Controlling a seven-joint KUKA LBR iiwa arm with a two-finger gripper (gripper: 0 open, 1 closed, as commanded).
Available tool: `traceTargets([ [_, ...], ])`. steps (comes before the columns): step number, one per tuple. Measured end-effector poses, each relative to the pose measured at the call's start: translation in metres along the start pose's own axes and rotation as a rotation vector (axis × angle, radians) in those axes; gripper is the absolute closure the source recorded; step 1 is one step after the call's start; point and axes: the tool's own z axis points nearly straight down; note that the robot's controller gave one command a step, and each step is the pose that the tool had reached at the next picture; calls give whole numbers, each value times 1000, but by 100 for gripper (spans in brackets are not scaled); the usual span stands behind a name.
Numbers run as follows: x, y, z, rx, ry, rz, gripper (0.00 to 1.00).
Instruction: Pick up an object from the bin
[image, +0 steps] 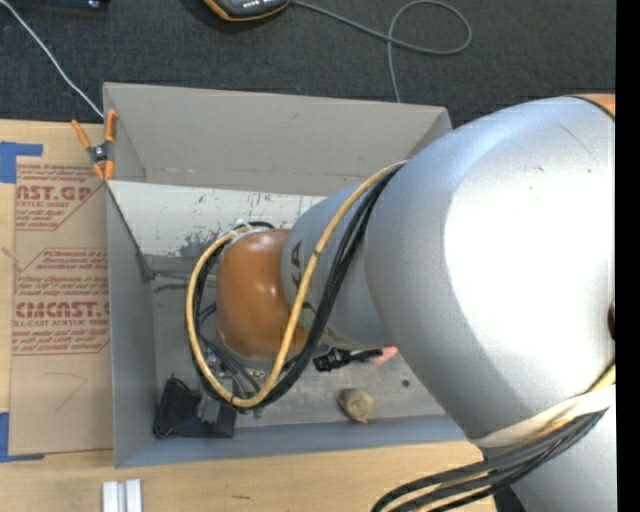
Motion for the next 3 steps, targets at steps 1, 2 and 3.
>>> traceTargets([
  [1, 0, 0, 0, 0, 0, 0, 100],
  [2, 0, 0, 0, 0, 0, 0, 100],
  [3, 0, 0, 0, 0, 0, 0, 100],
])
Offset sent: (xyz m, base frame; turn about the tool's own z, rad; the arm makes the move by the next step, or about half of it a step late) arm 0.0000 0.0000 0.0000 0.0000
